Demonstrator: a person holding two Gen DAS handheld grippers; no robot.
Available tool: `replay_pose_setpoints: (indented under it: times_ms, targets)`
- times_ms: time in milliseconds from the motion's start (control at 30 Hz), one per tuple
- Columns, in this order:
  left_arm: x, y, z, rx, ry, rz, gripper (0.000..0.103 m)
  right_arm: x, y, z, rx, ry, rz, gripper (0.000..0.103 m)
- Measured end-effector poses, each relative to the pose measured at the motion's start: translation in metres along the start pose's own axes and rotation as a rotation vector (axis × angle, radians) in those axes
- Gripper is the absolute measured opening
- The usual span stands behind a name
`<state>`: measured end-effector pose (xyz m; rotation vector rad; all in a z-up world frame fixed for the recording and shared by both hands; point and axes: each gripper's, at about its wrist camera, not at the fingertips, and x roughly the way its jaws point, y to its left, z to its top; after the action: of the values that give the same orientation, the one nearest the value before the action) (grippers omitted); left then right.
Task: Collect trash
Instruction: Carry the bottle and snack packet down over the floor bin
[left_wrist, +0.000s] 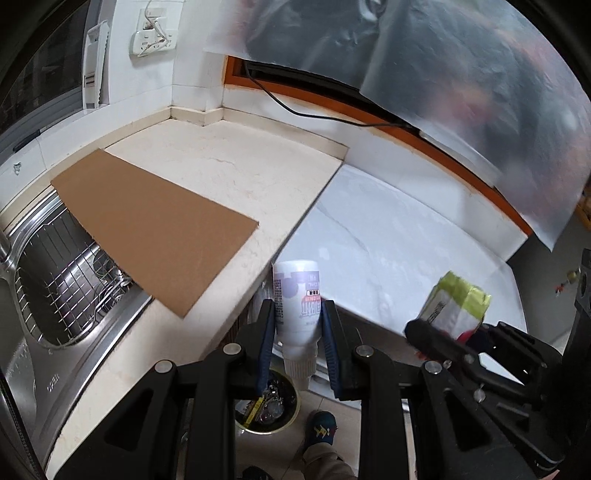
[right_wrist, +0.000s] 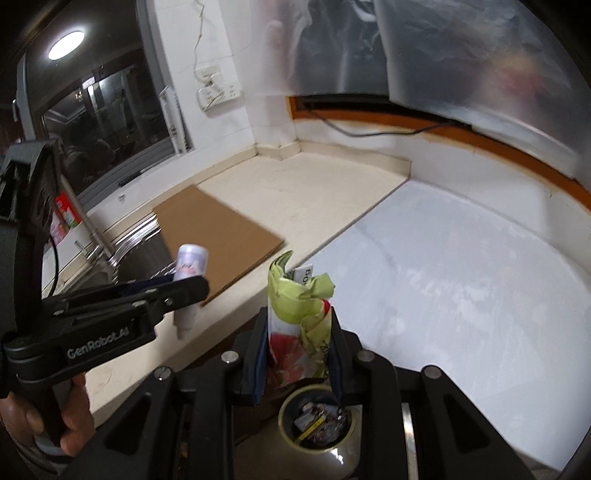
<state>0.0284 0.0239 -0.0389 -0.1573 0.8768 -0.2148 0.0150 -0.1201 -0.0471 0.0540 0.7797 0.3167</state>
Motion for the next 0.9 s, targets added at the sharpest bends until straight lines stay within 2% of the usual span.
replay_pose_setpoints:
  times_ms: [167, 367, 600, 733, 900]
  targets:
    - [0.005, -0.005, -0.029, 0.035, 0.017, -0.014, 0.023, 0.01, 0.01, -0.026, -0.008, 0.07, 0.024, 0.027]
    - [0.037, 0.0, -0.073, 0.01, 0.097, -0.028, 0.023, 0.046, 0.005, -0.067, 0.001, 0.194, 0.046, 0.027]
    - [0.115, 0.014, -0.136, -0.032, 0.221, 0.025, 0.023, 0.122, -0.025, -0.133, 0.032, 0.364, 0.049, 0.027]
    - [0.173, 0.028, -0.173, -0.063, 0.301, 0.052, 0.023, 0.168, -0.043, -0.173, 0.042, 0.435, 0.049, 0.027]
    - [0.236, 0.042, -0.207, -0.057, 0.36, 0.074, 0.023, 0.229, -0.066, -0.219, 0.06, 0.502, 0.042, 0.028]
